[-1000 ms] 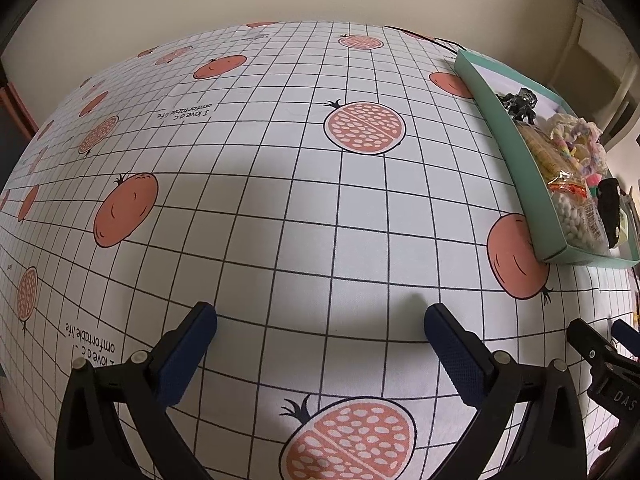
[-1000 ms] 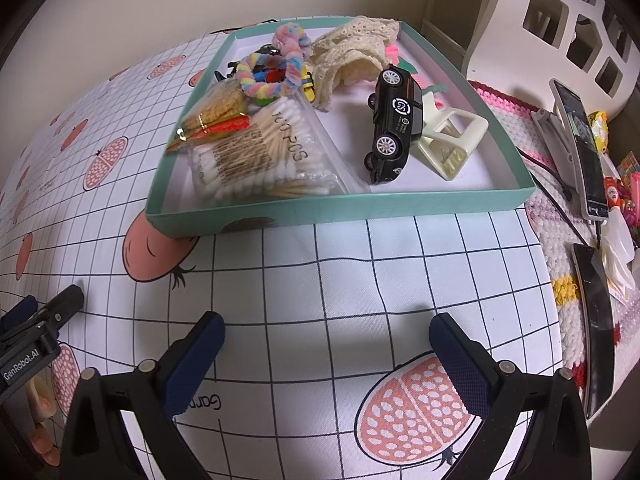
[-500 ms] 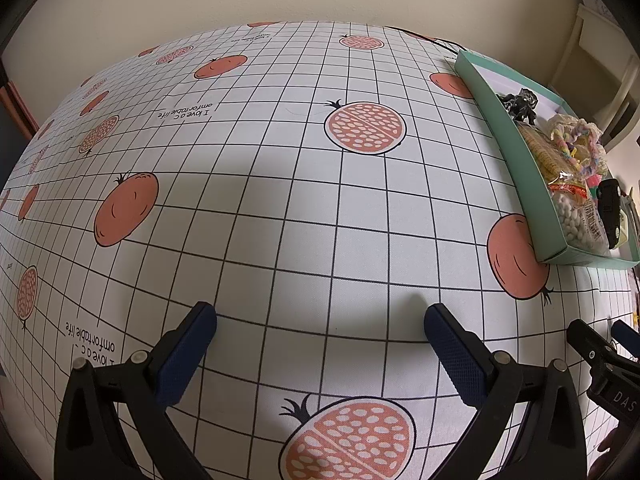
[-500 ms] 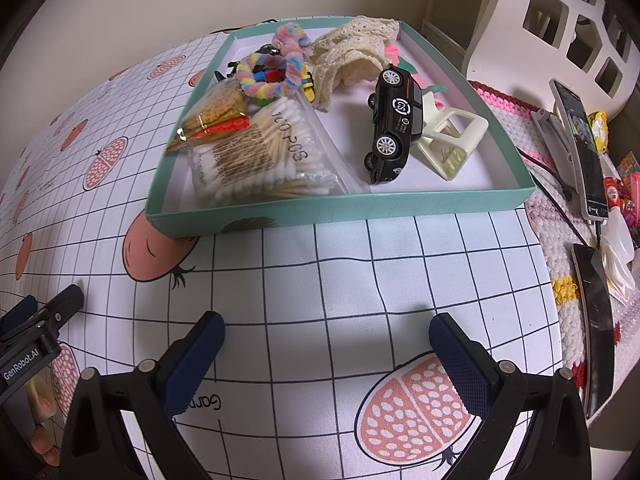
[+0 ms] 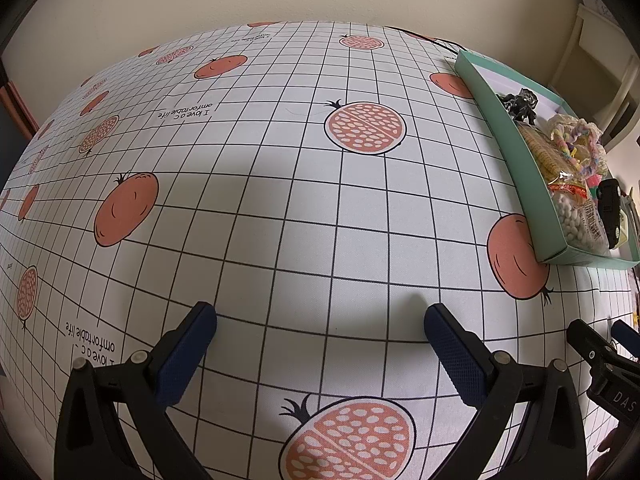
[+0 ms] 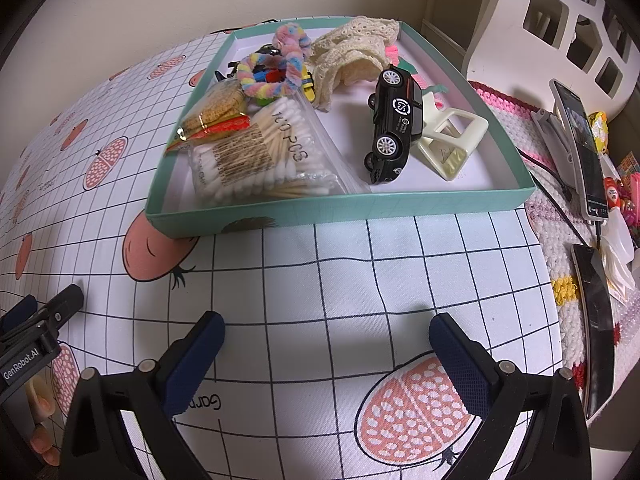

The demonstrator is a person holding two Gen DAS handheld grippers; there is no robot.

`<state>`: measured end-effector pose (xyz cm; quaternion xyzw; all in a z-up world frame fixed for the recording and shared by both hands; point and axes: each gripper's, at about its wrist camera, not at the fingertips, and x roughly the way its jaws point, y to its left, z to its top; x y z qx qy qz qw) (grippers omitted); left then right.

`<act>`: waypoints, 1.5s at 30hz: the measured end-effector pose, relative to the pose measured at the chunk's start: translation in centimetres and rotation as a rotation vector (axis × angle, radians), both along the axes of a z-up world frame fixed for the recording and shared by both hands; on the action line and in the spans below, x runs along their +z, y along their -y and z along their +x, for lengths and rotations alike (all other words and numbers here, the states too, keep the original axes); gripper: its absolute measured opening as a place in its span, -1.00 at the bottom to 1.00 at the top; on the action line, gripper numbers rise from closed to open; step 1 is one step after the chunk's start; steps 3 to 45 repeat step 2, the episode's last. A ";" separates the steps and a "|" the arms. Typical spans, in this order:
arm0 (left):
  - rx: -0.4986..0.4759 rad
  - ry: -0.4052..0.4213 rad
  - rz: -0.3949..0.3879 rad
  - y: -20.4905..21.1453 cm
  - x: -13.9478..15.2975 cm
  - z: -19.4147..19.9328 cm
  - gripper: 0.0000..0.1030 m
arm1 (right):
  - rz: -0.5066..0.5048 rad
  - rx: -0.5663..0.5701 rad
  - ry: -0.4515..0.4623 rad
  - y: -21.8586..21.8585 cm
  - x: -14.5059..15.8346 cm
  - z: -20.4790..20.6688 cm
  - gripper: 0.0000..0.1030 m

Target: Organize objects

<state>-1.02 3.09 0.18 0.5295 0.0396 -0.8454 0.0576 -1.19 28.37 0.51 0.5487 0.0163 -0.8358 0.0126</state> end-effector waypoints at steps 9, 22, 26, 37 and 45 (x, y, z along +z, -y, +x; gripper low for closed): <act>0.000 0.000 0.000 0.0 0.0 0.0 1.00 | 0.000 0.000 0.000 0.0 0.0 0.0 1.00; 0.000 0.000 0.000 0.0 0.0 0.0 1.00 | 0.000 0.000 0.000 0.0 0.0 0.0 1.00; 0.000 0.000 0.000 0.0 0.0 0.0 1.00 | 0.000 0.000 0.000 0.0 0.0 0.0 1.00; 0.000 0.000 0.000 0.0 0.0 0.0 1.00 | 0.000 0.000 0.000 0.0 0.0 0.0 1.00; 0.000 0.000 0.000 0.0 0.0 0.0 1.00 | 0.000 0.000 0.000 0.0 0.0 0.0 1.00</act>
